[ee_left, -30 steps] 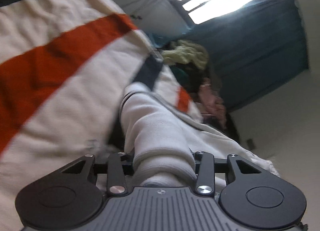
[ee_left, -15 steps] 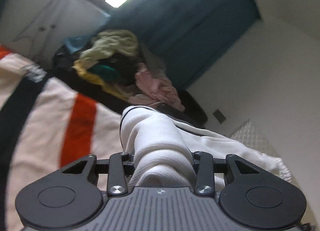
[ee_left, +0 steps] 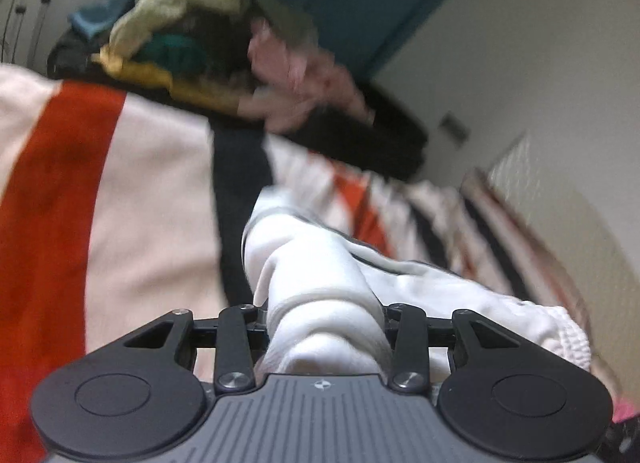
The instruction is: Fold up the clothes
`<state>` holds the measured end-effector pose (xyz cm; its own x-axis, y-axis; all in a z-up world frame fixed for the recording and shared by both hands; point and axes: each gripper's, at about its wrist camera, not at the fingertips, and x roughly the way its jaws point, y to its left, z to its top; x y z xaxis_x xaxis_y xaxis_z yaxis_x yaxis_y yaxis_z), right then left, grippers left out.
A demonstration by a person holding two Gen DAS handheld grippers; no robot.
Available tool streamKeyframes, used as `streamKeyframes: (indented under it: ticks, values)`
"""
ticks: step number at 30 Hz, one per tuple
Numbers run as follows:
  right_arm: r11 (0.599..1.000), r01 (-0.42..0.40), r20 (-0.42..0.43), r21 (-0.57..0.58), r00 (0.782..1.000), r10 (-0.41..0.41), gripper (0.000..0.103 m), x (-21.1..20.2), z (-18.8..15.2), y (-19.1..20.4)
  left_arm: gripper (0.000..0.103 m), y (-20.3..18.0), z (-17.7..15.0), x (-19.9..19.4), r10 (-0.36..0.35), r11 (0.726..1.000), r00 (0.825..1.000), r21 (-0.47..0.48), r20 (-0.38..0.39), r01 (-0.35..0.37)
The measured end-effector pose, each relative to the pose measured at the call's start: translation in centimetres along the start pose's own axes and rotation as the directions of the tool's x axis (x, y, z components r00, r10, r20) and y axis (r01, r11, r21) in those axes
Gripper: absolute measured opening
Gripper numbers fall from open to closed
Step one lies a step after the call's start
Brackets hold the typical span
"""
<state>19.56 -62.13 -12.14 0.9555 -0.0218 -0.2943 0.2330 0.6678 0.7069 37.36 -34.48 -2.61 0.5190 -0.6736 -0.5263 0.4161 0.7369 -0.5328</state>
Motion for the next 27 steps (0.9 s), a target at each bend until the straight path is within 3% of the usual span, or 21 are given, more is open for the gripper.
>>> streamKeyframes:
  ticks: [5,10,14,21,24,27]
  values:
    - [0.99,0.085,-0.074,0.116,0.994,-0.077,0.051,-1.7,-4.8,-2.7,0.052,1.6,-3.1,-1.0,0.016,0.994,0.999,0.105,-0.032,-0.012]
    - [0.946,0.173,-0.127,0.276,0.982,-0.142,0.054,-4.6,-5.0,-2.0,0.057,0.3,-3.9,-6.3,0.077,0.987,0.997,0.143,-0.011,-0.075]
    - [0.944,0.296,-0.125,0.145,0.952,-0.279,0.053,-7.9,-4.3,2.0,0.057,-3.0,-4.4,-11.4,0.107,0.973,0.994,0.203,0.007,-0.106]
    - [0.971,0.229,-0.049,-0.066,0.971,-0.232,0.053,-15.1,-2.6,9.8,0.067,-9.3,-5.0,-20.6,0.114,0.945,0.993,0.304,0.045,-0.122]
    - [0.97,0.197,-0.024,-0.144,0.979,-0.203,0.054,-18.6,-2.1,12.8,0.071,-12.0,-6.0,-25.2,0.103,0.928,0.99,0.348,0.097,-0.13]
    - [0.961,0.175,0.002,-0.212,0.984,-0.179,0.054,-21.3,-1.8,15.6,0.082,-14.6,-7.0,-29.8,0.088,0.909,0.985,0.393,0.151,-0.141]
